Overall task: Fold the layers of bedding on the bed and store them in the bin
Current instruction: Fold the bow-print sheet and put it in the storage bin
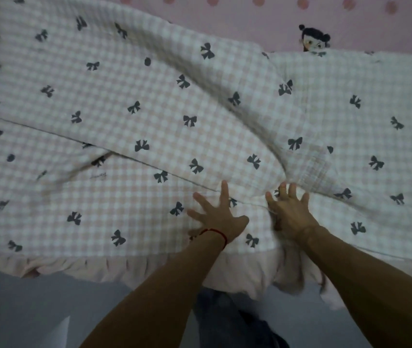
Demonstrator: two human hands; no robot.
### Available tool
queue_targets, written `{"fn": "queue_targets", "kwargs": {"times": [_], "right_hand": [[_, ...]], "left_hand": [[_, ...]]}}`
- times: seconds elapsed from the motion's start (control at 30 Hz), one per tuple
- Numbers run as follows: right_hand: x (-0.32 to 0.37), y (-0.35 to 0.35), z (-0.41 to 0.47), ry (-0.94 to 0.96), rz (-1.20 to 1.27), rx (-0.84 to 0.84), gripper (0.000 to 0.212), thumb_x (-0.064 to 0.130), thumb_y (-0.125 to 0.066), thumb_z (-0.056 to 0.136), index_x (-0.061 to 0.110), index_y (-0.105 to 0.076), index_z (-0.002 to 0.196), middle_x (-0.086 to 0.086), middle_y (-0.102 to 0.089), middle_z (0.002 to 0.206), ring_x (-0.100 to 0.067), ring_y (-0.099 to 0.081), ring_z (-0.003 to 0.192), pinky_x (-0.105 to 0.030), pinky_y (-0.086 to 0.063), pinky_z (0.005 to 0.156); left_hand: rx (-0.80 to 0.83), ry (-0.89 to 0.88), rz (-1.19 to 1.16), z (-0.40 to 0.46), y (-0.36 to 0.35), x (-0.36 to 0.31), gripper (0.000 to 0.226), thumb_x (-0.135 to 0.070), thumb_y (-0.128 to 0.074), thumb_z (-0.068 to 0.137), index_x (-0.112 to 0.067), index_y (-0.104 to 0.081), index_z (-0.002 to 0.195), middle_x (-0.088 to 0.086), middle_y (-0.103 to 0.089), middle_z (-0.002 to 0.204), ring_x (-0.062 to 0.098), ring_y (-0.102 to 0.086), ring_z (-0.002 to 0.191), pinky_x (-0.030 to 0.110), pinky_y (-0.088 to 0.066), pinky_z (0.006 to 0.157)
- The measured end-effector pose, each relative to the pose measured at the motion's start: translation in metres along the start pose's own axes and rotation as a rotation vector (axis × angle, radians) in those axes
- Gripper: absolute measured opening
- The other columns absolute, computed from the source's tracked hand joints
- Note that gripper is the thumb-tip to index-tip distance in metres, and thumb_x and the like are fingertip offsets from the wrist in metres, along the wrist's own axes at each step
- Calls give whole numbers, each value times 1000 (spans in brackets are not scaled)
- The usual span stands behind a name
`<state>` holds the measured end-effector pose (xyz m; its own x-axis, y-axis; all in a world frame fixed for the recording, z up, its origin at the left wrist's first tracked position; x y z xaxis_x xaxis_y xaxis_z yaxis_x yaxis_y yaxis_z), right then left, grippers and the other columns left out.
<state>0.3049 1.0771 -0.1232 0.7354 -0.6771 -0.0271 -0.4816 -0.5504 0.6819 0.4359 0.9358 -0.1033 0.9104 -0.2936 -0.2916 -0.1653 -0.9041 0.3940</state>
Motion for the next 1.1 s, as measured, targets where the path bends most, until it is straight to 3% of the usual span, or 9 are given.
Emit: {"fn": "queue_targets", "kwargs": {"times": [0.13, 0.2, 0.3, 0.4, 0.47, 0.57, 0.63, 0.93, 1.1], "right_hand": [[-4, 1, -4, -6, 36, -84, 86, 21, -67, 91, 23, -18, 161, -23, -4, 167, -46, 4, 153, -71, -16, 117], [-6, -3, -8, -12, 44, -82, 94, 22, -72, 86, 26, -17, 162, -20, -4, 168, -44, 5, 154, -71, -17, 115], [-2, 10, -20, -103, 149, -72, 72, 24, -66, 89, 25, -34, 153, -17, -16, 163, -40, -11, 152, -69, -24, 111], [14, 58, -64, -268, 765, -559, 17, 23, -64, 92, 13, -70, 104, -7, -67, 113, -28, -63, 112, -42, -48, 93], [29, 50, -89, -499, 1210, -699, 25, 27, -63, 91, 7, -72, 81, -7, -74, 80, -29, -72, 82, -40, -59, 77], [91, 3, -70, -631, 2118, -255, 38, 39, -63, 92, 10, -56, 69, -4, -56, 56, -28, -52, 46, -39, -54, 62], [109, -1, -64, -626, 2404, -241, 36, 43, -61, 98, 18, -50, 75, -5, -47, 61, -22, -45, 50, -35, -48, 59], [106, -35, -135, -864, 2224, -787, 13, 11, -69, 91, 5, -61, 100, -12, -72, 90, -19, -68, 66, -31, -60, 59], [122, -74, -133, -905, 2292, -473, 15, 6, -66, 91, -1, -64, 104, -11, -68, 73, -19, -63, 58, -37, -63, 65]], "left_hand": [[-48, -78, -382, -13, 46, 18, 93, -34, -64, 88, -39, -5, 159, 14, -7, 167, 46, -26, 146, 55, -41, 108], [-127, 23, -877, -6, 89, 47, 58, -19, -66, 88, -14, -43, 141, 15, -51, 137, 30, -62, 107, 45, -60, 80], [-241, 122, -1294, 21, 164, 87, 19, -9, -70, 83, -6, -57, 95, 11, -58, 93, 14, -49, 53, 28, -47, 51], [-234, 81, -1456, 41, 214, 99, 24, -20, -77, 88, -8, -70, 108, 4, -75, 88, 11, -68, 58, 31, -60, 60], [-178, 29, -1495, 34, 223, 95, 23, -24, -69, 95, -12, -68, 115, 1, -75, 70, 6, -69, 55, 31, -62, 61], [-158, -38, -1442, 17, 223, 100, 21, -18, -61, 100, -5, -64, 115, -1, -75, 82, 4, -70, 63, 30, -60, 55], [-191, -31, -1400, -1, 213, 123, 17, -14, -64, 98, -3, -66, 110, 1, -76, 86, 8, -70, 57, 30, -61, 58], [-159, 3, -1374, -64, 121, 252, 36, -36, -68, 94, -9, -69, 118, 5, -75, 116, 19, -71, 106, 34, -59, 91], [-206, 12, -1191, -45, 105, 288, 40, -30, -79, 84, -13, -71, 119, 5, -75, 115, 25, -71, 103, 46, -58, 91]]}}
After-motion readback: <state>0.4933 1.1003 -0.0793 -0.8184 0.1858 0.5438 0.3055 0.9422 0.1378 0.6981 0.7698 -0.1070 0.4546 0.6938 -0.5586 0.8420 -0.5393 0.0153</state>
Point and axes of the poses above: each hand's wrist, its own z-axis towards the middle knuckle, its own y-axis out of the back of the hand, x = y × z, the point moved 9 cm from there along z, towards the middle knuckle
